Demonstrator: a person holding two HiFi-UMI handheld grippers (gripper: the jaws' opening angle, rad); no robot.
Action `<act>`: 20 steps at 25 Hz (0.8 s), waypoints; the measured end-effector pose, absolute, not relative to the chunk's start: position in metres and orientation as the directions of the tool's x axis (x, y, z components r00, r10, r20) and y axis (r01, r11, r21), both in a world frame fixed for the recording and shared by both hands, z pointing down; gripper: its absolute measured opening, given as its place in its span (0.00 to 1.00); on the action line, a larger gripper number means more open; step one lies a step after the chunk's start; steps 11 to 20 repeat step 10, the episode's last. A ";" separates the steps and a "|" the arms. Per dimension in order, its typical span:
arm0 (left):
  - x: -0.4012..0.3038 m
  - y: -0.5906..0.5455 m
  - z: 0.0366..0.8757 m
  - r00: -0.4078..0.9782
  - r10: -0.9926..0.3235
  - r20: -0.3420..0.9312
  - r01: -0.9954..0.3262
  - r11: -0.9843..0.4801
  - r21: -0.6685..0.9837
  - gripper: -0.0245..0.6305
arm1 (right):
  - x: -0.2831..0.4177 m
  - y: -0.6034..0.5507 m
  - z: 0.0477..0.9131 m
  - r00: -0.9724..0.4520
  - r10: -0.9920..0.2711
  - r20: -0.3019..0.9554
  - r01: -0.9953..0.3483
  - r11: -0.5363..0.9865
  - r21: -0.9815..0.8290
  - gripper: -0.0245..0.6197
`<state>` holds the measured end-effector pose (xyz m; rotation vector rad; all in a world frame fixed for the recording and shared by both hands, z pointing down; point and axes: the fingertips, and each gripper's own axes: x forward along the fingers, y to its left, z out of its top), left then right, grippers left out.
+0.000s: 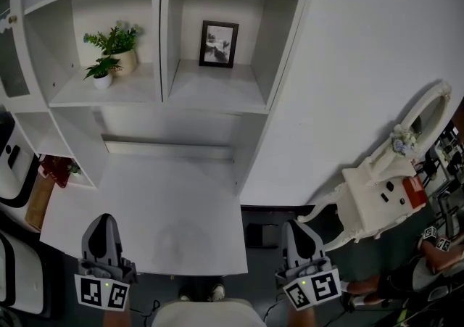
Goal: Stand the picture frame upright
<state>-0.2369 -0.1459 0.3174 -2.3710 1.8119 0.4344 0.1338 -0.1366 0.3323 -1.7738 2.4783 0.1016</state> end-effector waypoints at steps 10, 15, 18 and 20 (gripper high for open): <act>-0.232 -0.144 0.313 0.234 -0.922 -0.310 -0.960 -0.270 0.077 0.07 | 0.137 -0.137 0.332 -0.330 -0.936 -0.120 -0.943 0.333 -0.012 0.05; -0.232 -0.144 0.313 0.234 -0.922 -0.310 -0.960 -0.270 0.077 0.07 | 0.137 -0.137 0.332 -0.330 -0.936 -0.120 -0.943 0.333 -0.012 0.05; -0.232 -0.144 0.313 0.234 -0.922 -0.310 -0.960 -0.270 0.077 0.07 | 0.137 -0.137 0.332 -0.330 -0.936 -0.120 -0.943 0.333 -0.012 0.05; -0.232 -0.144 0.313 0.234 -0.922 -0.310 -0.960 -0.270 0.077 0.07 | 0.137 -0.137 0.332 -0.330 -0.936 -0.120 -0.943 0.333 -0.012 0.05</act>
